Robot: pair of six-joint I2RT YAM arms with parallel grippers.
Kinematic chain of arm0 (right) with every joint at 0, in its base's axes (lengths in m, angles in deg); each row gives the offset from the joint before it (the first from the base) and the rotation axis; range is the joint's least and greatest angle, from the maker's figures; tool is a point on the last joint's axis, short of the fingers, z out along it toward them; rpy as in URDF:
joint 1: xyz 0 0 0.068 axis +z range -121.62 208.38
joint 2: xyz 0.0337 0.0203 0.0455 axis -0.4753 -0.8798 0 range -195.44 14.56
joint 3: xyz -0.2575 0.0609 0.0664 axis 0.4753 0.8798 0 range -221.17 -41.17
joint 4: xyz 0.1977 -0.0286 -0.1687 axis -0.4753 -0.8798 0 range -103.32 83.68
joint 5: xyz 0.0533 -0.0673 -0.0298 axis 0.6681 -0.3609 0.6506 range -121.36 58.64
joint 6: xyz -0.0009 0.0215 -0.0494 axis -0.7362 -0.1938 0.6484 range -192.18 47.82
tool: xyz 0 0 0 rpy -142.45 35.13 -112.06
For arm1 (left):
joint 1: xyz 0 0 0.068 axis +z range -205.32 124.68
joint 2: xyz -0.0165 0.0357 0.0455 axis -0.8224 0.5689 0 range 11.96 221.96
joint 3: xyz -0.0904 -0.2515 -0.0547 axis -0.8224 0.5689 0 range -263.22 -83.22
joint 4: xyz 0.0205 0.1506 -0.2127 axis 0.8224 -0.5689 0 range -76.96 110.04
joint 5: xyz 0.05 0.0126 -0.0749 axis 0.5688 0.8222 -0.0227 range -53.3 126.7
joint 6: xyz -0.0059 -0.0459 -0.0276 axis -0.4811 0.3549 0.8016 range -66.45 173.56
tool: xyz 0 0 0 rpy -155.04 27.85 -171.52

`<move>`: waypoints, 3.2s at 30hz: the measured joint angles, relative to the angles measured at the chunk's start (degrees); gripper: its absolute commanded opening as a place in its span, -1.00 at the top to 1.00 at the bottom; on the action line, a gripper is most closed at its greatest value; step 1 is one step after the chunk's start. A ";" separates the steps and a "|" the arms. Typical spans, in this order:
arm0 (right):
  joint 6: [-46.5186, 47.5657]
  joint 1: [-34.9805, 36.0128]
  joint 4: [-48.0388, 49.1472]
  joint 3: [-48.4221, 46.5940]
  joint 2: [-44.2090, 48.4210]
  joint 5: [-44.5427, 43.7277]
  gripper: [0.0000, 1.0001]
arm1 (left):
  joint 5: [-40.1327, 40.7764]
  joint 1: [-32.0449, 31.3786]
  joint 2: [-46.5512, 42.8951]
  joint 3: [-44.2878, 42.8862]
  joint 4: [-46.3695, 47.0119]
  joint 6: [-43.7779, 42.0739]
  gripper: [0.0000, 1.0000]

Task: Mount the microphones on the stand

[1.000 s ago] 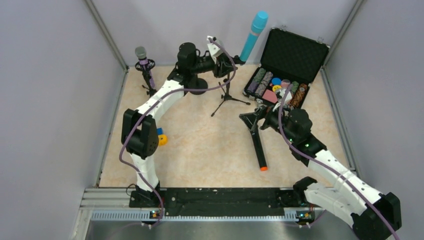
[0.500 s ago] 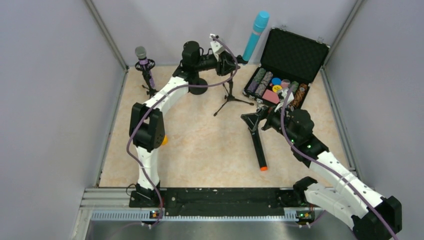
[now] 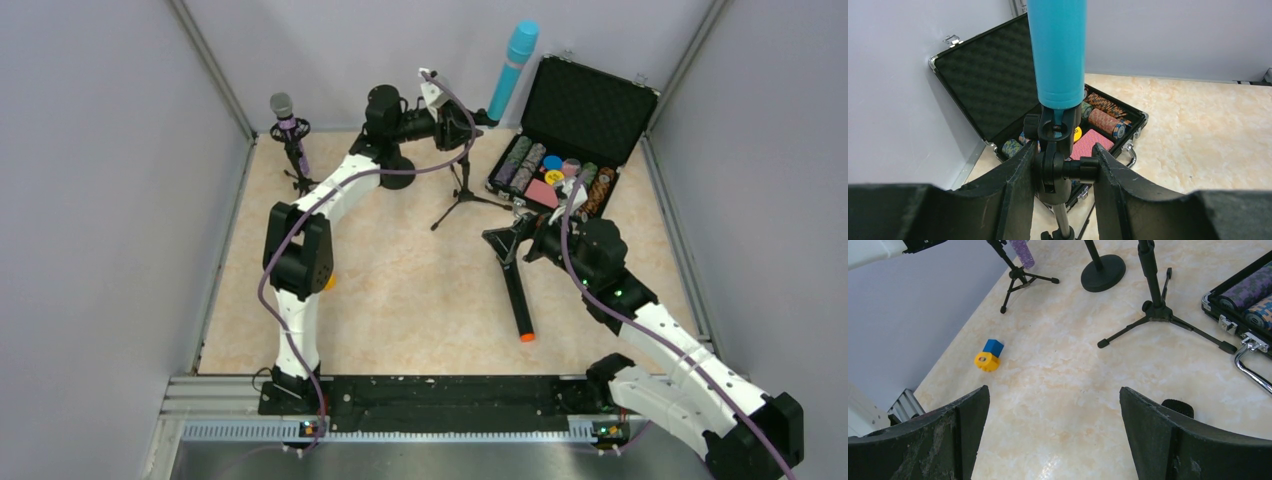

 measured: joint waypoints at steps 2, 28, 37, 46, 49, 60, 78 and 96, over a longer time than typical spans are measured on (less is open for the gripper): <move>0.00 0.00 -0.07 0.00 0.02 0.00 -0.97 | 0.17 0.00 0.00 0.59 1.16 0.44 0.50; -0.76 0.00 -0.15 0.07 -0.92 -0.13 -0.97 | 7.61 -0.02 -11.91 15.43 8.98 -0.24 -0.92; -1.75 -0.15 1.90 0.09 -3.82 0.31 -0.96 | 15.91 -0.02 -28.11 30.84 10.84 0.07 -0.98; -2.84 -0.26 2.47 0.09 -6.27 1.51 -0.96 | 29.40 0.00 -37.64 38.42 0.24 -0.02 -0.98; -3.04 -0.26 2.47 0.09 -6.27 1.81 -0.96 | 34.91 0.17 -37.55 38.25 -4.70 1.11 -0.95; -3.17 -0.26 2.89 0.09 -8.57 2.67 -0.97 | 47.69 1.81 -29.81 22.64 -22.56 4.44 -0.94; -3.50 -0.28 4.15 0.09 -10.25 3.80 -0.96 | 63.06 4.52 -5.09 -5.90 -33.38 7.63 -0.86; -4.31 -0.66 4.76 0.85 -10.21 4.81 -0.96 | 65.44 4.52 5.16 -9.55 -32.89 4.20 0.25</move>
